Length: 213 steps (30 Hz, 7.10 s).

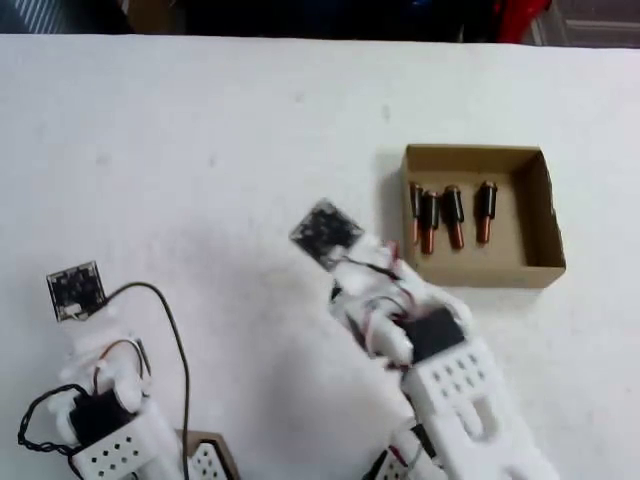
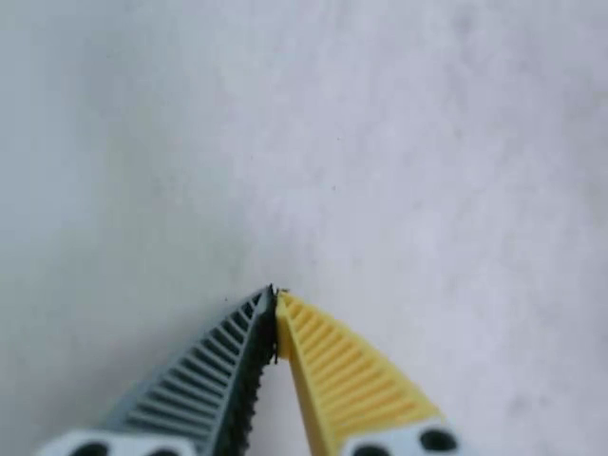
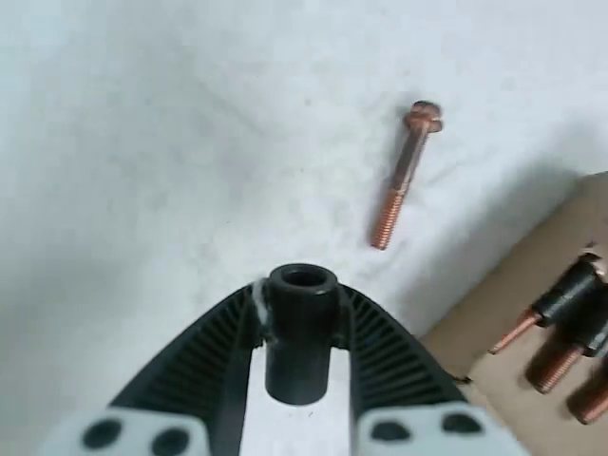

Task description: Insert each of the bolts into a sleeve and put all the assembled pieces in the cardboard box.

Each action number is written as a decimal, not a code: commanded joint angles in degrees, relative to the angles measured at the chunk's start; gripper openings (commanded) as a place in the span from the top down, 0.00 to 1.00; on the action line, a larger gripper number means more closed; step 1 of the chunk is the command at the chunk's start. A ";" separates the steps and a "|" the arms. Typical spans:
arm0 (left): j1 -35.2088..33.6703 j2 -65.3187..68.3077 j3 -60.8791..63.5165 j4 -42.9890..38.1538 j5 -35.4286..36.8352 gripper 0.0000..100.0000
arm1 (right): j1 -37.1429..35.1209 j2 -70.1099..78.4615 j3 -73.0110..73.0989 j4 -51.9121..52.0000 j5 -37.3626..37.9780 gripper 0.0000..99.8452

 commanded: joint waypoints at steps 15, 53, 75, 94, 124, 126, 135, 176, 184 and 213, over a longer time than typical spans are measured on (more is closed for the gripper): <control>0.66 -0.57 -0.18 -6.77 -29.54 0.98 | 12.44 -38.55 13.10 4.35 -0.09 0.98; 21.49 23.08 -35.96 6.86 -23.74 0.98 | 12.62 -41.89 36.57 -36.09 -16.62 0.98; 58.77 84.70 -70.95 -0.53 13.36 0.98 | 25.01 -41.98 41.32 -47.78 -26.99 0.98; 62.99 130.86 -110.59 -2.90 53.63 0.75 | 24.66 -41.89 41.32 -43.56 -26.73 0.98; 57.54 148.70 -127.03 -2.46 64.53 0.70 | 24.66 -41.98 41.32 -42.95 -26.64 0.98; 58.24 148.70 -127.03 -2.46 64.62 0.70 | 24.66 -41.98 41.32 -42.95 -26.64 0.98; 61.85 149.14 -126.59 -2.46 64.62 0.70 | 24.66 -41.98 41.32 -42.95 -26.64 0.98; 60.97 145.63 -125.54 11.69 21.71 0.98 | 21.23 -41.71 41.32 -42.86 -26.55 0.98; 56.22 132.53 -125.36 12.84 21.45 0.98 | 20.26 -41.89 41.32 -42.86 -26.99 0.98; 53.49 104.13 -124.84 22.59 12.84 0.98 | -2.15 -41.98 41.32 -51.47 -17.32 0.98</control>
